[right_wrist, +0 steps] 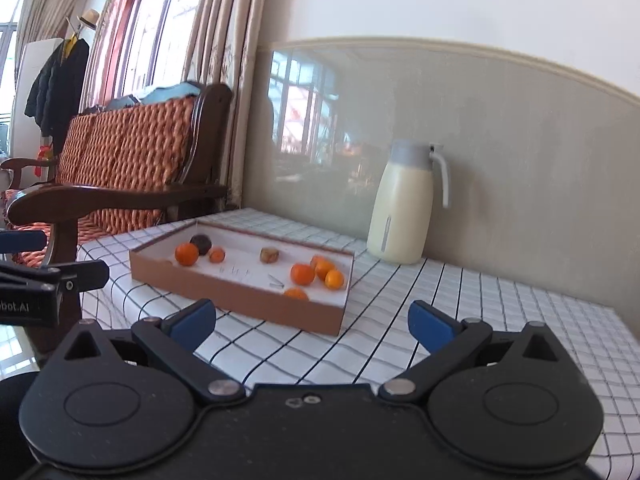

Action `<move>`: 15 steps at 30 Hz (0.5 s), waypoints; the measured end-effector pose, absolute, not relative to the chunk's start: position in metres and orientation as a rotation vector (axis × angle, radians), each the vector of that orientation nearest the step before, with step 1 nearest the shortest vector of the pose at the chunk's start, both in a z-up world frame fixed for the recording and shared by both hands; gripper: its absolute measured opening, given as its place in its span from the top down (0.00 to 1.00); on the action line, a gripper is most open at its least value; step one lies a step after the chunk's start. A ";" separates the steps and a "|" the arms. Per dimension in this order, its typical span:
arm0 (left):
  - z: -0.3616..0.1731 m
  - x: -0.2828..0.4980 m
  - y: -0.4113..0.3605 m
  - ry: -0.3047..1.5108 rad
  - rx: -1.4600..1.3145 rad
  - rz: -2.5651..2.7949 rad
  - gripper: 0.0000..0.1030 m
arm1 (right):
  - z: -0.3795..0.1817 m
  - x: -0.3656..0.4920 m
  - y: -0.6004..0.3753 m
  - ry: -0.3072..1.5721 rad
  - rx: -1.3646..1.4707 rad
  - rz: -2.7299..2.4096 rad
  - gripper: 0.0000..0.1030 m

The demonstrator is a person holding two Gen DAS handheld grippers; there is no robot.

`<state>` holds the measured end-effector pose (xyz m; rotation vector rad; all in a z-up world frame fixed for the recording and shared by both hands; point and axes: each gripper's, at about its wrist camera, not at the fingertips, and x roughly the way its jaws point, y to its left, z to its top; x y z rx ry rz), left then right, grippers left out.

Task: Organize fruits

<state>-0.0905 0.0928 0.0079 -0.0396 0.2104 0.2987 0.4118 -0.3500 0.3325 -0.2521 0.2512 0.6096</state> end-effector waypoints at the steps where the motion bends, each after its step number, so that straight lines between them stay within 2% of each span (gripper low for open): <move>1: 0.007 -0.091 0.094 0.208 -0.044 0.298 0.00 | 0.333 0.409 -0.351 0.241 -0.254 0.612 0.06; 15: 0.005 -0.094 0.091 0.184 -0.046 0.311 0.00 | 0.333 0.414 -0.363 0.245 -0.189 0.564 0.06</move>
